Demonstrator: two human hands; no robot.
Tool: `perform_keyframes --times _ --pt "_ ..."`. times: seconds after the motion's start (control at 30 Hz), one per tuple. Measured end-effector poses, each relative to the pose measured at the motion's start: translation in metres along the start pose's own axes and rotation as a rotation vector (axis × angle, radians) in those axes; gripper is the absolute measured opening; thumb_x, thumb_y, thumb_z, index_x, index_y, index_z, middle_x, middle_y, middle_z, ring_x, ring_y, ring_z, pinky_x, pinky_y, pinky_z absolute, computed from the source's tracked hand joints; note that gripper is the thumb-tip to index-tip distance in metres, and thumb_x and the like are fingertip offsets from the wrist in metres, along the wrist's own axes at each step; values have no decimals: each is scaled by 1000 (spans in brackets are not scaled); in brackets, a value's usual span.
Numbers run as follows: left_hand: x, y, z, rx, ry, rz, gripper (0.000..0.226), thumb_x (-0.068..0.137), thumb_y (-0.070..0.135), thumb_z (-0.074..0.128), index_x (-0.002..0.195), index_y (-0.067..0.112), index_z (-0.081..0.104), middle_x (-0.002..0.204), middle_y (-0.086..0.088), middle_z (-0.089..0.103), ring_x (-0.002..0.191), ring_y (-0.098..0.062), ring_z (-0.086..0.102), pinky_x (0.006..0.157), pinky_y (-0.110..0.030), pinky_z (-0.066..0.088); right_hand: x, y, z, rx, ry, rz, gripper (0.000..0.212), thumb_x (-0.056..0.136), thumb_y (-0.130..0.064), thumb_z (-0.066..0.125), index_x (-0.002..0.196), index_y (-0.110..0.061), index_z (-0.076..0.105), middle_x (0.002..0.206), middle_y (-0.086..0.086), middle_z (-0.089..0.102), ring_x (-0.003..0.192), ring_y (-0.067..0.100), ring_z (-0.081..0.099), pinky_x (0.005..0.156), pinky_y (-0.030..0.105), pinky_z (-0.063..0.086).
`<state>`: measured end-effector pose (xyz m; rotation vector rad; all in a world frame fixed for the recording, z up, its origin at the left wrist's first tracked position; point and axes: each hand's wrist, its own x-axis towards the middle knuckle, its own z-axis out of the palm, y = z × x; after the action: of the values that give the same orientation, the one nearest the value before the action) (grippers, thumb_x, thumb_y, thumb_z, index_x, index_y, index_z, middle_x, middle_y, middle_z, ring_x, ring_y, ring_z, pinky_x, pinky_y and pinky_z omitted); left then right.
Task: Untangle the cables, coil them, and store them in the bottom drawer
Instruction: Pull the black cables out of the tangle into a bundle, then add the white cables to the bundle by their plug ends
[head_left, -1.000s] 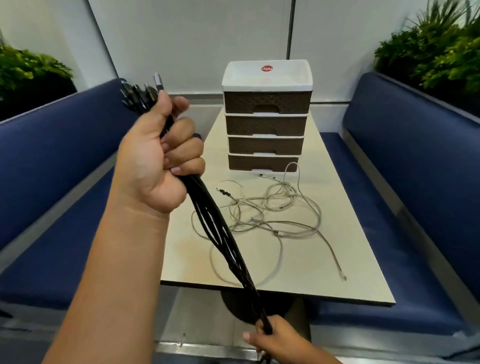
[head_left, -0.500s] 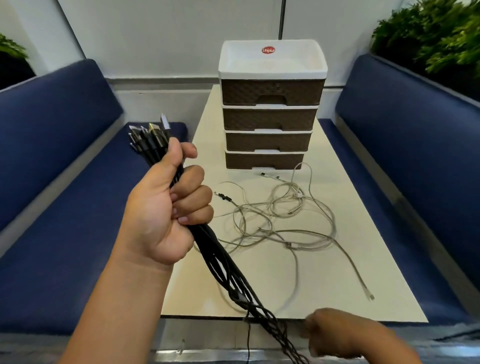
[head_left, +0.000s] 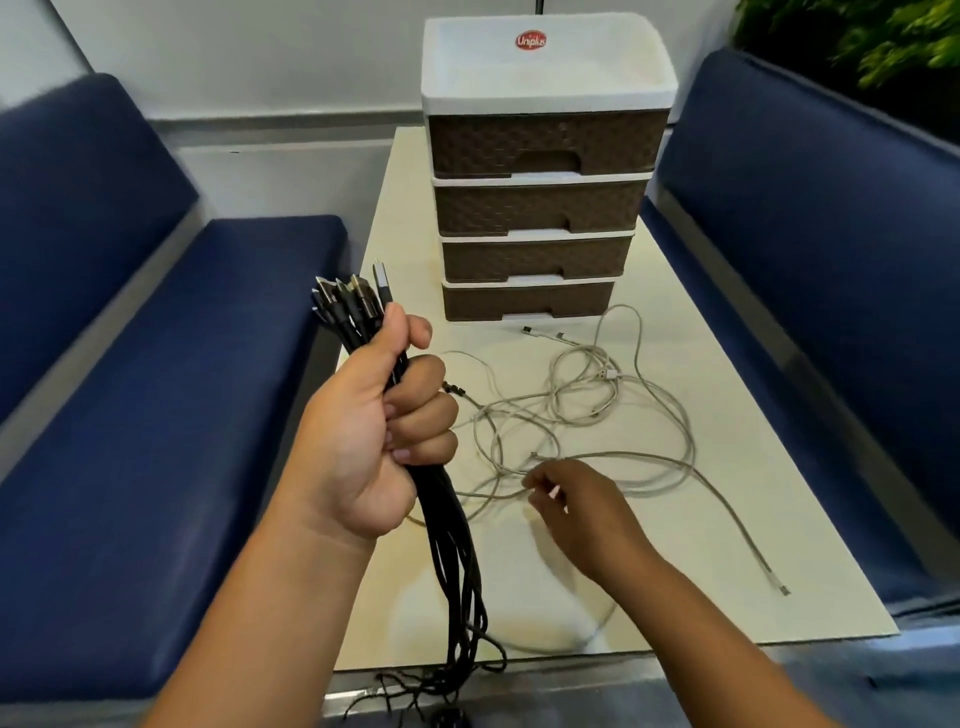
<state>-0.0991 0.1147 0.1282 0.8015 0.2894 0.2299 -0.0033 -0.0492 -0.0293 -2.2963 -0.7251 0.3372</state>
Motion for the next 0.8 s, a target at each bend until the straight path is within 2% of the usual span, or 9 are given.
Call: perform_keyframes --times 0.07,0.13,0.2,0.3,0.37,0.47,0.57,0.7,0.8 --pt "4 2 -2 -3 -9 -14 32 97 42 40 74 23 50 44 11 20 34 -1 12 37 -14 7 13 -2 17 -75 -98 -91 20 91 -21 63 110 -23 69 105 -5 62 93 10 55 82 21 40" --pt "7 5 -4 -2 -16 -24 31 97 42 40 75 22 50 44 11 20 38 -4 6 37 -15 7 20 -1 36 -195 -172 -198 24 89 -28 62 112 -24 67 100 -4 53 103 17 53 82 27 40" --pt "10 8 -7 4 -14 -27 31 96 42 40 75 22 50 43 11 20 38 -5 6 37 -14 8 24 0 47 -287 -186 -220 18 90 -31 59 102 -20 66 94 -4 45 100 24 52 74 30 38" --pt "13 16 -13 23 -2 -27 31 96 42 41 74 22 52 43 11 21 31 0 16 36 -13 9 33 -2 42 -318 -141 -222 16 91 -32 60 94 -18 65 95 0 51 95 24 52 74 34 41" --pt "15 21 -18 28 11 -25 32 97 41 42 73 22 52 43 11 20 31 0 18 36 -14 9 42 -13 23 -219 -93 -230 11 90 -30 64 93 -20 68 95 1 56 94 20 53 76 32 42" --pt "18 27 -21 22 29 -33 32 97 41 43 73 21 52 43 11 20 30 -1 18 36 -14 9 60 -40 -23 -24 -1 -149 8 91 -28 64 89 -21 67 88 -5 64 83 13 58 72 28 44" --pt "21 31 -21 10 40 -43 30 95 39 46 73 21 53 44 11 20 31 -1 18 36 -15 9 76 -77 -73 183 56 -84 9 93 -24 63 88 -18 66 79 -3 69 75 16 64 71 30 50" --pt "23 34 -19 -6 60 -60 28 96 37 47 75 19 54 45 10 19 32 -2 18 37 -14 9 90 -124 -131 330 139 -182 8 94 -24 61 87 -22 62 79 -2 70 71 9 65 67 27 53" --pt "25 36 -17 3 65 -63 28 96 35 48 76 18 57 46 10 18 32 -2 17 37 -15 8 95 -157 -172 371 256 -268 4 95 -23 61 95 -19 63 83 1 70 74 14 69 67 28 58"
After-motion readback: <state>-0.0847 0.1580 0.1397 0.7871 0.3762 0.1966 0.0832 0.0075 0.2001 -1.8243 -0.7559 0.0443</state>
